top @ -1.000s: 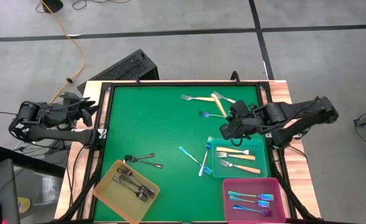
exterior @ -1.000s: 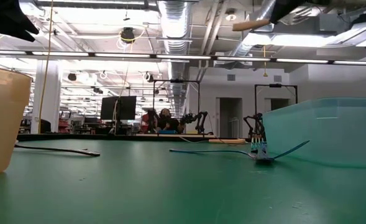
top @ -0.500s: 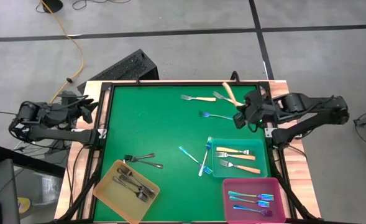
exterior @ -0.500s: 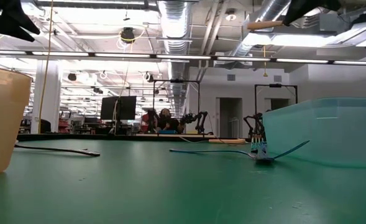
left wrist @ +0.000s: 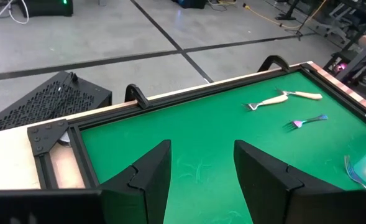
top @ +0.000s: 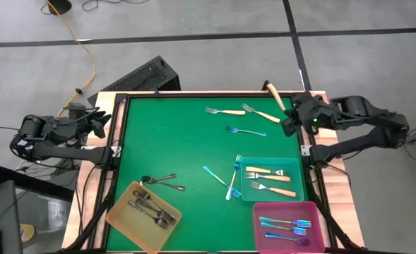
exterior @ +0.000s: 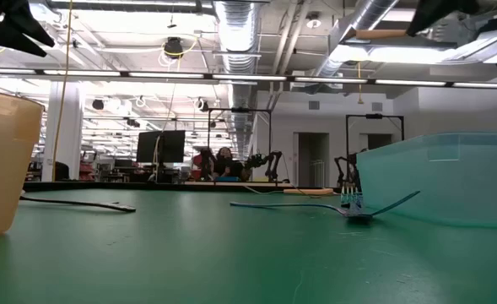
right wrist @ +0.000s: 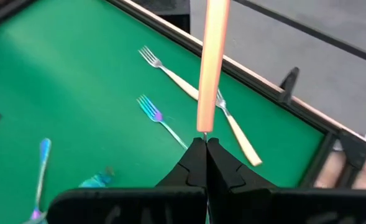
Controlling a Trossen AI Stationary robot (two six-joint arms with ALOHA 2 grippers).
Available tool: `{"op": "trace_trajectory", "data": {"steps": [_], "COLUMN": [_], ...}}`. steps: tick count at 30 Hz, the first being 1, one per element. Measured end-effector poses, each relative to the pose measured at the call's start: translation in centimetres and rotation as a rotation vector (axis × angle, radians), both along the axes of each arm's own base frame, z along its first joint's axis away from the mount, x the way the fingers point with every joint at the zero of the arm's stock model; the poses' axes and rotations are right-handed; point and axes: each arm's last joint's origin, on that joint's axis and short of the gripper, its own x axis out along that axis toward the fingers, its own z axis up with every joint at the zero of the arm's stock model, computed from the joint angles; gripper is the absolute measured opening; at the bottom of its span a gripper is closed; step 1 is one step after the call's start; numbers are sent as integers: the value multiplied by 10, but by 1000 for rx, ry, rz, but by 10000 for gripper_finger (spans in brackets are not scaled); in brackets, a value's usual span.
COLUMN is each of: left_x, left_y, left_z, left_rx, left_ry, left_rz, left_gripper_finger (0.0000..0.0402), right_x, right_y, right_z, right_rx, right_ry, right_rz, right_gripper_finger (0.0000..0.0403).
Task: Sort silverware by color (type)
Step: Put the yellow fork into the green bin
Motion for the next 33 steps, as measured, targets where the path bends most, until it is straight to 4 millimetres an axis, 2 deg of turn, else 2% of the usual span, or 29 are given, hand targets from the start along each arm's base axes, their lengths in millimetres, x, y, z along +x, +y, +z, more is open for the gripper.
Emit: {"op": "trace_trajectory", "data": {"steps": [7, 12, 21, 26, 33], "left_x": [-1, -1, -1, -1, -2], "left_y": [0, 0, 0, 0, 0], "left_z": [-1, -2, -2, -2, -3], "left_rx": [5, -16, -80, -78, -77], "left_ry": [17, 24, -55, -55, -42], "left_rz": [-4, -11, 41, 43, 43], "left_gripper_finger": [158, 158, 158, 158, 158], "right_x": [-24, -33, -36, -28, -17], "right_y": [-6, -10, -13, -15, -12], "right_z": [3, 0, -52, -72, -107], "right_rx": [4, -7, 93, 123, 219], "right_ry": [9, 7, 30, -59, -8], "right_rz": [-17, -29, -2, 86, 258], "right_gripper_finger": [15, 15, 15, 15, 15]}}
